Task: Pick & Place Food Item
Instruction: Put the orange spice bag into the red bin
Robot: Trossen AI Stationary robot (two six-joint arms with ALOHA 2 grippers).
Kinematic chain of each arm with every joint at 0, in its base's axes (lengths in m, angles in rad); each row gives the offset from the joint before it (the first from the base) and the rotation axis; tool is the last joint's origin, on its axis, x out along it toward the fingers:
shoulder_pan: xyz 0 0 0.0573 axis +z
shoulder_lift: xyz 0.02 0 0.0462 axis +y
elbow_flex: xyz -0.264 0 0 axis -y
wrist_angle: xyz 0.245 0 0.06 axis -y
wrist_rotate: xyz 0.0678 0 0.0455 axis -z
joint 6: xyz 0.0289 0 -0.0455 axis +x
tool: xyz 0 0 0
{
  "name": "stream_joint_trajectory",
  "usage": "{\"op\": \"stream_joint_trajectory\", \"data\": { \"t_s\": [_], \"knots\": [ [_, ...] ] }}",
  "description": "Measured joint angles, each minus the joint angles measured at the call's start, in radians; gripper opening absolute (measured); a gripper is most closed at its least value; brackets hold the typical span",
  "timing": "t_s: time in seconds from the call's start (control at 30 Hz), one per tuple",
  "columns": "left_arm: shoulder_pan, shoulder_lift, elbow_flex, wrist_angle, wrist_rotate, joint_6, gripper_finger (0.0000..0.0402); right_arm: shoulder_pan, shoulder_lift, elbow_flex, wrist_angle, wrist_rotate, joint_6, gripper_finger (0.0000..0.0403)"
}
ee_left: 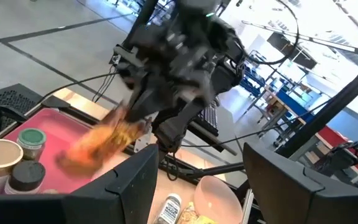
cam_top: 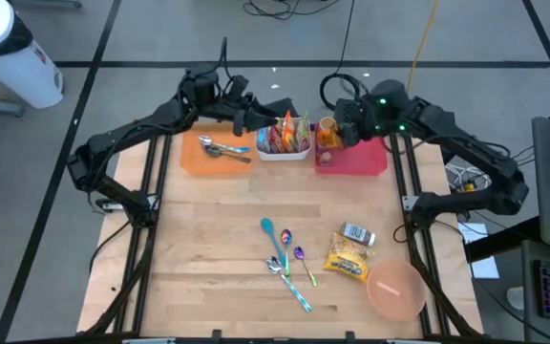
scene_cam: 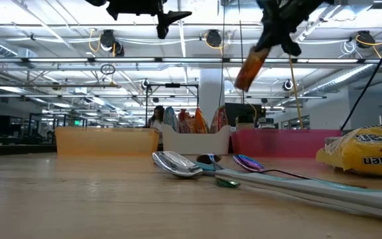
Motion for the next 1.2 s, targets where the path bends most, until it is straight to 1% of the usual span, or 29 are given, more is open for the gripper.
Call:
{"op": "stream_joint_trajectory", "data": {
  "t_s": [0.2,0.4,0.53,0.67,0.77,0.9,1.2],
  "knots": [
    [-0.017,0.0,0.0,0.0,0.0,0.008,0.0244,-0.023,0.082,-0.001,-0.127,0.001,-0.089,0.0],
    [-0.037,0.0,0.0,-0.004,-0.001,0.03,0.0244,-0.025,0.09,-0.001,-0.129,-0.002,-0.096,0.0],
    [-0.044,0.0,0.0,-0.038,-0.001,0.067,0.0244,-0.025,0.1,-0.001,-0.177,-0.002,-0.102,0.0],
    [-0.044,0.0,0.0,-0.066,-0.002,0.072,0.0244,-0.032,0.117,-0.001,-0.226,0.002,-0.135,0.0],
    [-0.044,0.0,0.0,-0.071,-0.003,0.073,0.0244,-0.042,0.131,-0.001,-0.23,0.007,-0.15,0.0],
    [-0.048,0.0,0.0,-0.083,-0.002,0.076,0.0244,-0.053,0.146,0.0,-0.23,0.057,-0.159,0.0],
    [-0.076,0.0,0.0,-0.084,-0.003,0.095,0.0244,-0.084,0.214,-0.001,-0.24,0.059,-0.18,0.0]
  ]
}}
